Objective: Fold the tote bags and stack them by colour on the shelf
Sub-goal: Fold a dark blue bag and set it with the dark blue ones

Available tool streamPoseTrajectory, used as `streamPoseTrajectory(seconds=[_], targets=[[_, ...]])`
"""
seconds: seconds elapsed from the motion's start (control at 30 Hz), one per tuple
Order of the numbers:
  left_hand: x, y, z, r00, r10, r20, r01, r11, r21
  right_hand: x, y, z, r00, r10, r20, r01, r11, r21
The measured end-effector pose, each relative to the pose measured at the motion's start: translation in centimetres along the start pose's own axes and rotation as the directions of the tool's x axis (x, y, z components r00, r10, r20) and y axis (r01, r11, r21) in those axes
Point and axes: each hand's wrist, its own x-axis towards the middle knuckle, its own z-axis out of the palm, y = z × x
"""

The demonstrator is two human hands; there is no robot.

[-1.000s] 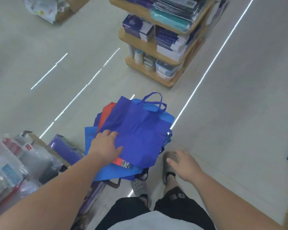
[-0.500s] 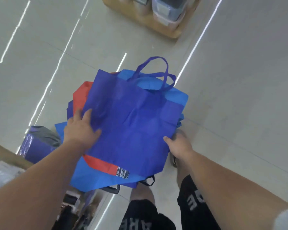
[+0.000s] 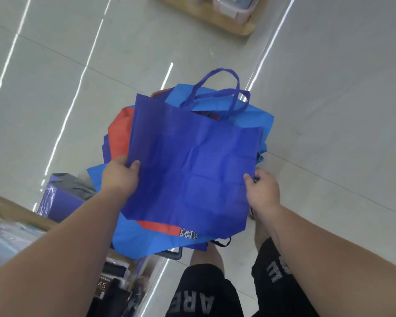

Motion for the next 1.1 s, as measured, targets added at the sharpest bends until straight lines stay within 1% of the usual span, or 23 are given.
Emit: streamPoseTrajectory(seconds=[0.07,0.13,0.23,0.33,0.4,0.5,0.6,0.67,0.73,0.83,0.87,0.9,0.97,1.03,1.1], targets=[[-1.8,0.2,-1.8,1.000,0.021,0.001,-0.021,0.998,-0.056,-1.8,-1.2,-1.6,0.999,-0.027,0.022,0.026,0.999,0.046],[-3.4,0.5,-3.2,0.999,0.018,0.031,-0.015,0.993,-0.119,-2.8,-2.0,-2.9,0.998,-0.018,0.065,0.009,0.991,0.134],[-6.8,0.8,-7.5,1.000,0.025,0.015,-0.019,0.951,-0.310,-6.0,-4.6,-6.1,0.994,-0.075,0.075,0.053,0.964,0.262],[-11.2,0.9,-12.2,0.999,-0.016,-0.037,-0.005,0.861,-0.508,-9.6,-7.9,-10.2,0.991,-0.114,0.063,0.079,0.911,0.405],[-14.1,0.5,-14.9,0.998,-0.038,-0.056,-0.004,0.794,-0.608,-11.6,-9.9,-12.9,0.985,-0.152,0.084,0.094,0.872,0.481],[-18.5,-0.2,-19.2,0.989,-0.106,-0.104,0.003,0.714,-0.700,-13.8,-12.2,-16.9,0.961,-0.226,0.160,0.106,0.833,0.543],[-23.1,-1.6,-22.4,0.972,-0.200,-0.124,0.026,0.616,-0.787,-14.8,-14.3,-20.9,0.912,-0.314,0.262,0.120,0.818,0.562],[-26.9,-1.9,-23.5,0.961,-0.235,-0.148,0.005,0.547,-0.837,-15.1,-16.3,-23.4,0.851,-0.383,0.360,0.121,0.809,0.575],[-30.7,-1.6,-23.5,0.938,-0.296,-0.181,-0.030,0.451,-0.892,-15.3,-18.6,-25.5,0.769,-0.472,0.432,0.169,0.800,0.575],[-36.3,-0.4,-22.7,0.862,-0.430,-0.271,-0.150,0.295,-0.944,-16.4,-21.6,-28.2,0.671,-0.597,0.440,0.300,0.761,0.575],[-37.9,-0.4,-22.2,0.833,-0.465,-0.301,-0.191,0.268,-0.944,-17.1,-22.4,-29.1,0.632,-0.643,0.433,0.356,0.737,0.575],[-39.5,-0.4,-21.7,0.808,-0.485,-0.334,-0.233,0.257,-0.938,-17.7,-22.9,-29.8,0.588,-0.684,0.432,0.417,0.713,0.563],[-42.7,-0.6,-20.5,0.767,-0.508,-0.392,-0.274,0.293,-0.916,-19.2,-23.6,-31.2,0.495,-0.741,0.454,0.511,0.671,0.538],[-45.9,-0.7,-19.4,0.751,-0.516,-0.413,-0.259,0.344,-0.902,-20.4,-24.0,-31.9,0.417,-0.770,0.483,0.573,0.635,0.518],[-49.0,-0.9,-18.5,0.721,-0.538,-0.437,-0.222,0.419,-0.881,-21.6,-24.2,-32.0,0.353,-0.774,0.526,0.620,0.615,0.488]])
